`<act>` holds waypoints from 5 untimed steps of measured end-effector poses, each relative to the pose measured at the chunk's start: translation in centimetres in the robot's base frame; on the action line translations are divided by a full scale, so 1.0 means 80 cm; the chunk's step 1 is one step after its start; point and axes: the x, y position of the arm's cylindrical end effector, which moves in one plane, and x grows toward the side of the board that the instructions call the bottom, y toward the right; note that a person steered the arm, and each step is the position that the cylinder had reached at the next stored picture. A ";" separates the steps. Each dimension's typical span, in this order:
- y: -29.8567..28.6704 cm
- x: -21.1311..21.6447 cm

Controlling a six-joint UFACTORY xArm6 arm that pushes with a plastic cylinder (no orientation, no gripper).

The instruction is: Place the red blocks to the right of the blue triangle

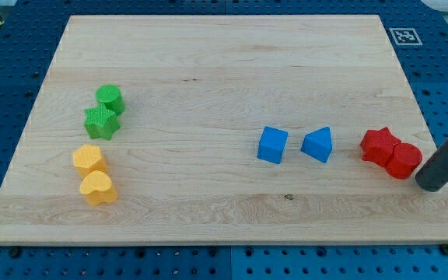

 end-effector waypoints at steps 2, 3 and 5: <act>-0.038 0.000; -0.042 -0.005; -0.040 -0.007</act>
